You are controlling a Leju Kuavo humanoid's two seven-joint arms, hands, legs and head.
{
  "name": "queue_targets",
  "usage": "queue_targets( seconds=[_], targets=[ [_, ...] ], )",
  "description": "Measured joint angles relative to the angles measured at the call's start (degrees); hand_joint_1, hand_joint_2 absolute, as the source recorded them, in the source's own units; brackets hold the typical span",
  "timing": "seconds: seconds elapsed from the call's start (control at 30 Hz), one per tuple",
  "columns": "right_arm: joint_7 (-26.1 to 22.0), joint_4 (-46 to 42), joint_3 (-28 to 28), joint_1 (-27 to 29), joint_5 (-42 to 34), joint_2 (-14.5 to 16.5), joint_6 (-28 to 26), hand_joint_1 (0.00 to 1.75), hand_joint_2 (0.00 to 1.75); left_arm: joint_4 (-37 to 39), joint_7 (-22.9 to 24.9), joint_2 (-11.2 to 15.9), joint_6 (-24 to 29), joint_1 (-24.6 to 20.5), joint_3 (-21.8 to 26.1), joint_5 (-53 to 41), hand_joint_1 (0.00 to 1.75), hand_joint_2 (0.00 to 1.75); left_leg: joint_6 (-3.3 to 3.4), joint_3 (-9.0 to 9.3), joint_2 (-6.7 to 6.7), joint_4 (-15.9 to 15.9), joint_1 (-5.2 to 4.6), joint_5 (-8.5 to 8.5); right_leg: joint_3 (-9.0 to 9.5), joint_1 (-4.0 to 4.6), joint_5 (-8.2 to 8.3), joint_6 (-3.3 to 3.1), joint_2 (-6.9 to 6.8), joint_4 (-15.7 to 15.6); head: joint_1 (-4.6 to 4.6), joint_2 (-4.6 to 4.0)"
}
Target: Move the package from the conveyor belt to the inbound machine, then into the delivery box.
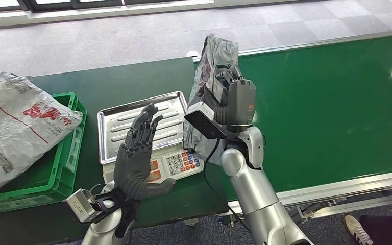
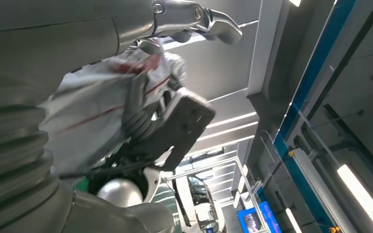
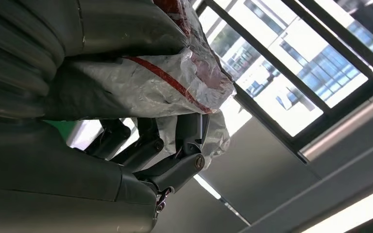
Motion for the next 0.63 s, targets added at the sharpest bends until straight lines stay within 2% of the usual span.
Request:
queue_targets(
  seconds=[0.13, 0.3, 0.4, 0.53, 0.63],
  targets=[
    [-0.32, 2.78, 2.43, -4.13, -5.41, 0.91, -2.25, 1.75, 1.75, 1.53, 0.00, -0.57, 0.16, -1.68, -0.21, 0.35, 0.00, 1.75, 0.00, 0.00, -0.01, 0.00, 0.00, 0.03, 0.01, 0.00, 0.02, 0.02, 0.00, 0.00, 0.01, 0.00],
    [-1.30, 5.26, 4.23, -6.45, -7.62, 1.38, -2.92, 1.75, 1.75, 2.80, 0.00, -1.00, 0.16, -2.75, -0.24, 0.43, 0.00, 1.75, 0.00, -0.01, -0.02, 0.02, -0.01, 0.03, 0.01, -0.01, 0.03, 0.03, 0.00, 0.00, 0.01, 0.00],
    [-4.04, 6.91, 5.03, -7.72, -11.86, 1.47, -0.81, 1.75, 1.75, 3.31, 0.00, -1.11, 0.13, -3.16, -0.33, 0.54, 0.00, 1.75, 0.01, -0.03, -0.01, 0.02, -0.01, 0.03, 0.00, -0.01, 0.03, 0.03, -0.01, 0.00, 0.01, 0.00],
    [-9.13, 11.12, 8.01, -11.17, -22.62, 1.51, 3.02, 1.75, 1.75, 3.97, 0.00, -1.26, 0.09, -3.99, -0.84, 0.95, 0.00, 1.75, 0.01, -0.03, -0.02, 0.02, -0.01, 0.03, -0.01, -0.01, 0.03, 0.03, -0.01, 0.00, 0.01, 0.00],
    [-10.36, 13.42, 10.78, -13.35, -29.25, 1.53, 4.79, 1.75, 1.75, 4.27, 0.00, -1.31, 0.14, -4.41, -1.05, 1.19, 0.00, 1.75, 0.00, -0.02, -0.02, 0.02, 0.00, 0.04, 0.00, 0.00, 0.03, 0.03, -0.01, 0.00, 0.00, 0.00]
  ],
)
